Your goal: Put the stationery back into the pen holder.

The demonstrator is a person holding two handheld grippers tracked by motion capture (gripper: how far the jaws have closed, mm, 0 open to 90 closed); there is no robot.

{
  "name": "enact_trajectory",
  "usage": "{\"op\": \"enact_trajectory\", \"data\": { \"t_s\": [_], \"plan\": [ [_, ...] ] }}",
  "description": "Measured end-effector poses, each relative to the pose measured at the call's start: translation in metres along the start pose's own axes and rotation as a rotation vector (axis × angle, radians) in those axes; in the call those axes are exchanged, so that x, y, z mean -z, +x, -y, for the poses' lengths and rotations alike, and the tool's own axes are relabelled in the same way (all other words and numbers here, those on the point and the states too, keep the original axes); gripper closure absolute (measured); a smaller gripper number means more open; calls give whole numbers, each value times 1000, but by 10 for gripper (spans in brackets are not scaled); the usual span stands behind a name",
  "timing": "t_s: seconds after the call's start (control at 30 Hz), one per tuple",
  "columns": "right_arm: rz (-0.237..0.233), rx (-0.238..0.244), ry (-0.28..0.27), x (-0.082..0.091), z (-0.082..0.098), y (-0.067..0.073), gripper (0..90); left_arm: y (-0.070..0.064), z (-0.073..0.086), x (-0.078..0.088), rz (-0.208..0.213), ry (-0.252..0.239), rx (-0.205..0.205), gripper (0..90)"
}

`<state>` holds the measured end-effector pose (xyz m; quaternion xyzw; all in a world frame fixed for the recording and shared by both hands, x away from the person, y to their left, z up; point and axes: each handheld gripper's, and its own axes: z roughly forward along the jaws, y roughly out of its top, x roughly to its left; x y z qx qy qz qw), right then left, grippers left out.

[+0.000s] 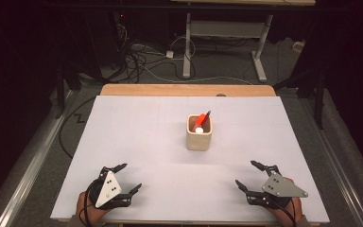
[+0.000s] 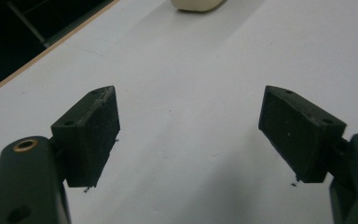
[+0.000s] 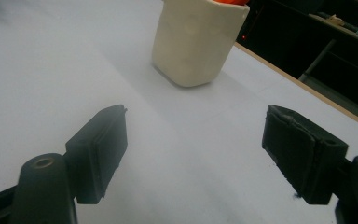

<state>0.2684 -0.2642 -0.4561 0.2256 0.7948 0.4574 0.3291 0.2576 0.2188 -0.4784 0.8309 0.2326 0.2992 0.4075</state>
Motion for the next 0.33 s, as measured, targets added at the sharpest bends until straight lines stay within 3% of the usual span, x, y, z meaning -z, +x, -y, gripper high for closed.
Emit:
{"op": "enact_trajectory", "data": {
  "t_s": [0.33],
  "plan": [
    [-10,-23,-13,-2,0,-3,218,0,1,0,-10,11,3,201]
  ]
}}
